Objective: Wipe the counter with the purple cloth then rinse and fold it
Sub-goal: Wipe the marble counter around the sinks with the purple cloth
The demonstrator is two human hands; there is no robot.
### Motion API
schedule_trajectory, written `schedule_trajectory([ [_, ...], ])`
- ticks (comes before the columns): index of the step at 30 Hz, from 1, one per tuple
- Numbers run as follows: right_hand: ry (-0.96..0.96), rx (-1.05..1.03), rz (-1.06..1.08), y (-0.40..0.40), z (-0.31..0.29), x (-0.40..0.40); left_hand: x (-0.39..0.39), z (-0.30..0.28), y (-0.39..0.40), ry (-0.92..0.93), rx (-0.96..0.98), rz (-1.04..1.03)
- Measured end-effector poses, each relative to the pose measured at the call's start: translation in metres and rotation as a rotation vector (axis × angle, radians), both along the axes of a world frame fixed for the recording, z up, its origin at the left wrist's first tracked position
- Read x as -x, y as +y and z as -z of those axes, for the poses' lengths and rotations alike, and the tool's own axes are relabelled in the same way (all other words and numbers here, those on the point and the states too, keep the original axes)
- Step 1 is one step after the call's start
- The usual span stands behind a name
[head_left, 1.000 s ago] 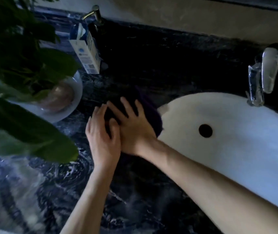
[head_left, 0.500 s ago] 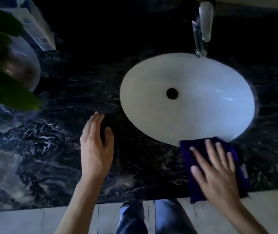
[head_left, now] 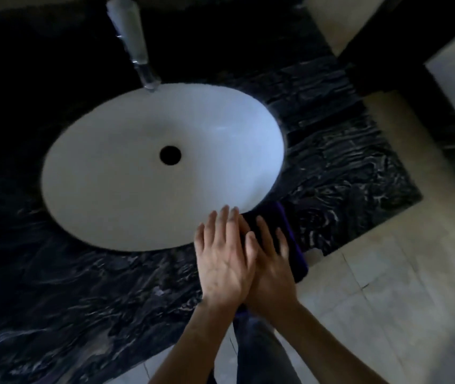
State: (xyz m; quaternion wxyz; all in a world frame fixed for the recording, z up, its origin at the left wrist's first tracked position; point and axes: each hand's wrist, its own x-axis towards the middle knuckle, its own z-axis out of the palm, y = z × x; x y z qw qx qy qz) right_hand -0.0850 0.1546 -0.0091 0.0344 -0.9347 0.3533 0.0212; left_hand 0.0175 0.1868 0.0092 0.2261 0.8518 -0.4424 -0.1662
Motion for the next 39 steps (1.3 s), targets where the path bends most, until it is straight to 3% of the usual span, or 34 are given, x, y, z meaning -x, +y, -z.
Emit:
schedule_trajectory([
  [3, -0.017, -0.004, 0.017, -0.073, -0.001, 0.031, 0.014, 0.005, -0.029, -0.02, -0.026, 0.002],
  [7, -0.028, 0.022, 0.326, -0.195, -0.002, 0.065, 0.022, 0.007, -0.07, -0.054, -0.185, -0.104],
  [11, 0.002, -0.016, 0.495, -0.272, -0.005, 0.079, 0.036, -0.001, -0.111, 0.047, -0.224, -0.062],
  [16, -0.023, 0.011, 0.398, -0.175, -0.006, 0.068, 0.048, -0.009, -0.15, 0.188, -0.137, -0.172],
  [20, -0.055, -0.131, 0.159, -0.105, -0.007, 0.075, 0.053, -0.003, -0.136, 0.086, -0.11, -0.112],
  [23, -0.039, -0.096, 0.068, -0.159, -0.007, 0.11, 0.052, 0.001, -0.137, 0.087, -0.124, -0.1],
  [28, 0.001, 0.026, 0.371, -0.265, -0.004, 0.173, 0.056, 0.0, -0.143, 0.059, -0.103, -0.115],
  [32, 0.021, 0.016, 0.52, -0.284, -0.005, 0.159, 0.058, 0.0, -0.143, 0.102, -0.083, -0.142],
  [34, -0.008, -0.016, 0.557, -0.253, -0.006, 0.137, 0.058, 0.002, -0.141, 0.108, -0.057, -0.156],
  [39, -0.07, -0.155, 0.183, -0.109, -0.012, 0.053, 0.044, 0.002, -0.136, 0.241, 0.018, -0.258],
])
